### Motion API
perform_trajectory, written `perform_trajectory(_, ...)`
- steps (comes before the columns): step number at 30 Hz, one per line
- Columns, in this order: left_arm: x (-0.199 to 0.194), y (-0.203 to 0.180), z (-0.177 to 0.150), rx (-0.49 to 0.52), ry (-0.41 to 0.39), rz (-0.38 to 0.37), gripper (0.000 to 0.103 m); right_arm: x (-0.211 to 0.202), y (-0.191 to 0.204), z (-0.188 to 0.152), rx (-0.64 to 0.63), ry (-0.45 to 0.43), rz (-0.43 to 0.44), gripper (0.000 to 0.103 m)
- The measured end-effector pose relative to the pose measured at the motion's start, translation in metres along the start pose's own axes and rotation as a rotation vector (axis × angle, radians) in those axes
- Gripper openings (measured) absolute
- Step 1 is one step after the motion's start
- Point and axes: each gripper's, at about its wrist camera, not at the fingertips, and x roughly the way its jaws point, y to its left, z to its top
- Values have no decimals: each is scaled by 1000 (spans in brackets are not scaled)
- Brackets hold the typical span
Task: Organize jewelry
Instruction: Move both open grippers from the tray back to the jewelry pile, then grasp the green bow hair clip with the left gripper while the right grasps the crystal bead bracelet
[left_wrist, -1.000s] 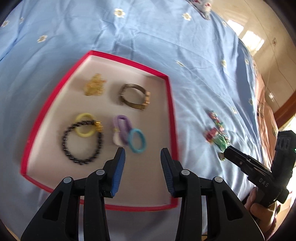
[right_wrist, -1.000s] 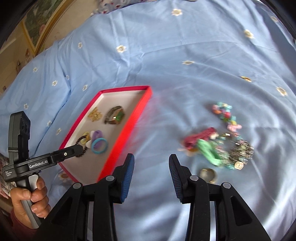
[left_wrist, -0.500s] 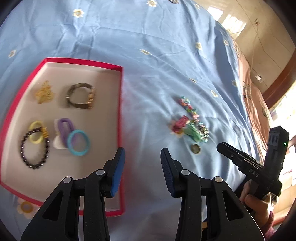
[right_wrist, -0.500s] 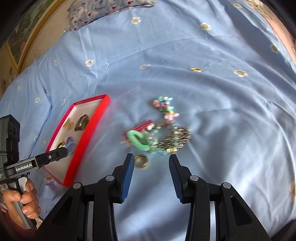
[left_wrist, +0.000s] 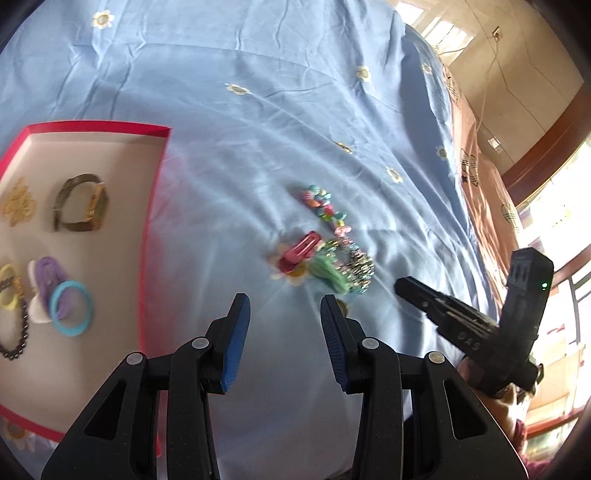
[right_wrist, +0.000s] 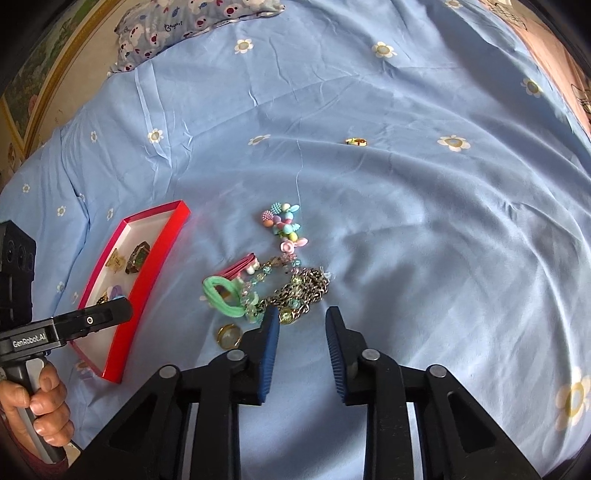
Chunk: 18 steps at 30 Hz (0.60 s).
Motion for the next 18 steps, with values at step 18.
perform_trajectory(18, 66, -22, 22, 9, 113, -88, 32, 24, -5, 25, -17, 26, 17, 23)
